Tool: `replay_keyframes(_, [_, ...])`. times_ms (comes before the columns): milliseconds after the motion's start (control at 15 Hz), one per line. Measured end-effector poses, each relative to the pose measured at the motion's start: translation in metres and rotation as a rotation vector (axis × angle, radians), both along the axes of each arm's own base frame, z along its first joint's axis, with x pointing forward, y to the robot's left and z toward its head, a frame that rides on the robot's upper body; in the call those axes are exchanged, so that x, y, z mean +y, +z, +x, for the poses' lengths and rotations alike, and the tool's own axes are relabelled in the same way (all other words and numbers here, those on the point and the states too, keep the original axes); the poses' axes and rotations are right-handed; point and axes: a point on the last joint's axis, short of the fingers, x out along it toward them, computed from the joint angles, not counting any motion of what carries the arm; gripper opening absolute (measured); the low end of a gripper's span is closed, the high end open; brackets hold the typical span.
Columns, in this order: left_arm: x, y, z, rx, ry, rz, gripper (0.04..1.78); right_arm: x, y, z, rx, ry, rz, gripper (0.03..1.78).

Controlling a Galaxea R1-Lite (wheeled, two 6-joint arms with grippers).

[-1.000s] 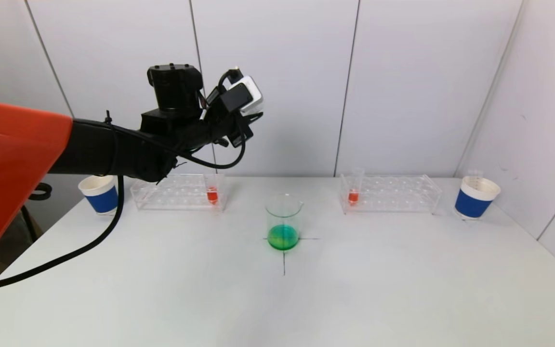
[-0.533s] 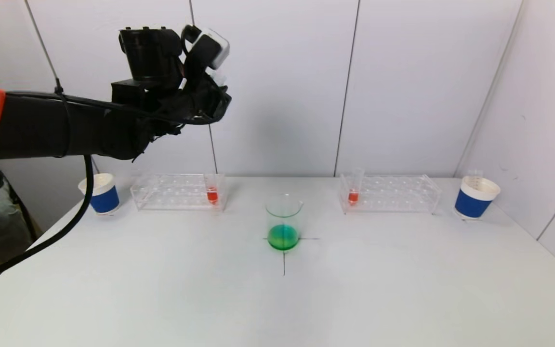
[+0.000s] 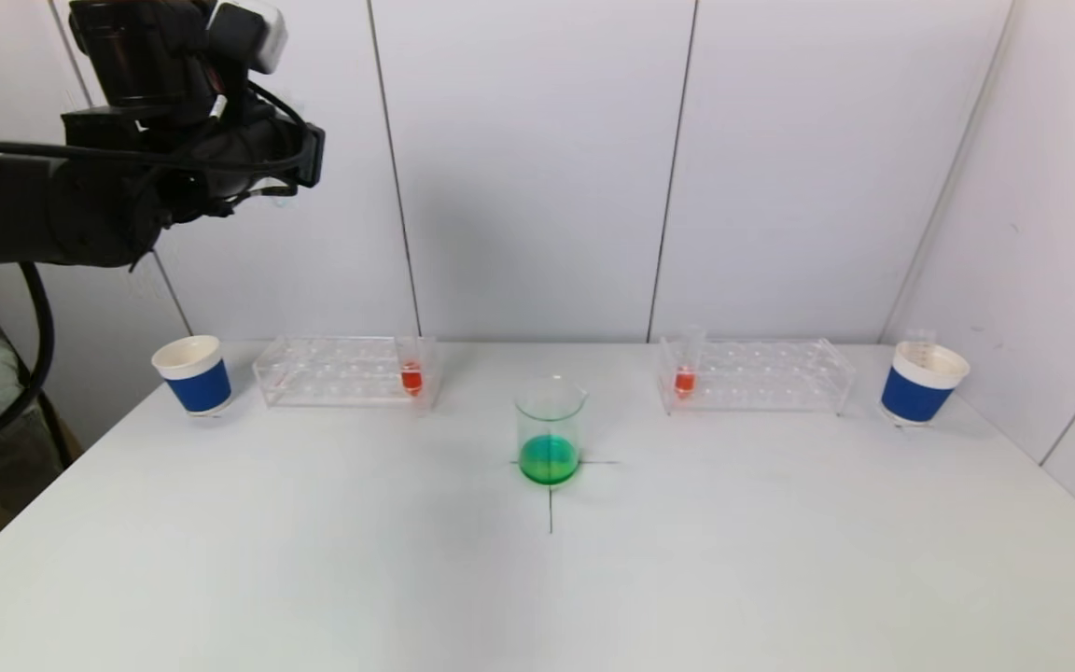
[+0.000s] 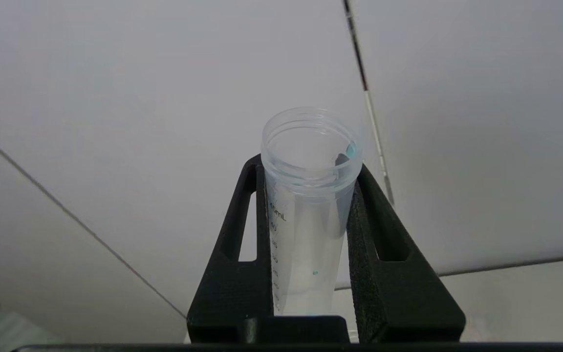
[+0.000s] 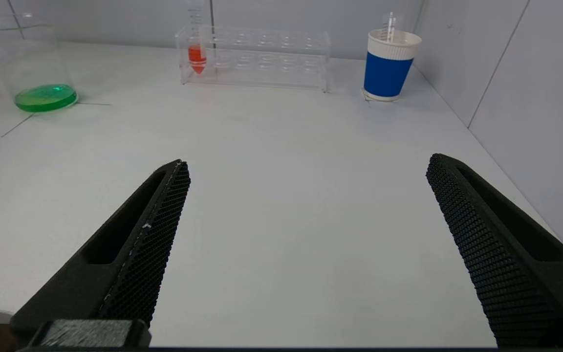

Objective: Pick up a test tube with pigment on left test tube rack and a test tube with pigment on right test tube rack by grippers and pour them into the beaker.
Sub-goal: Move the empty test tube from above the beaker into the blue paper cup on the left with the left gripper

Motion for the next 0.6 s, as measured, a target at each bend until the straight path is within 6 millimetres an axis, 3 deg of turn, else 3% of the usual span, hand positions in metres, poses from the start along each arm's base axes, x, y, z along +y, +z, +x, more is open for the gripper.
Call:
replay_keyframes(267, [0.047, -0.014, -0.005, 0.049, 0.115, -0.046, 0.45, 0.0, 0.0, 0.0, 0.0, 0.0, 0.0, 1.76])
replay_keyframes(600, [0.091, -0.034, -0.015, 0.096, 0.232, -0.106, 0.45, 0.0, 0.0, 0.0, 0.0, -0.001, 0.0, 1.76])
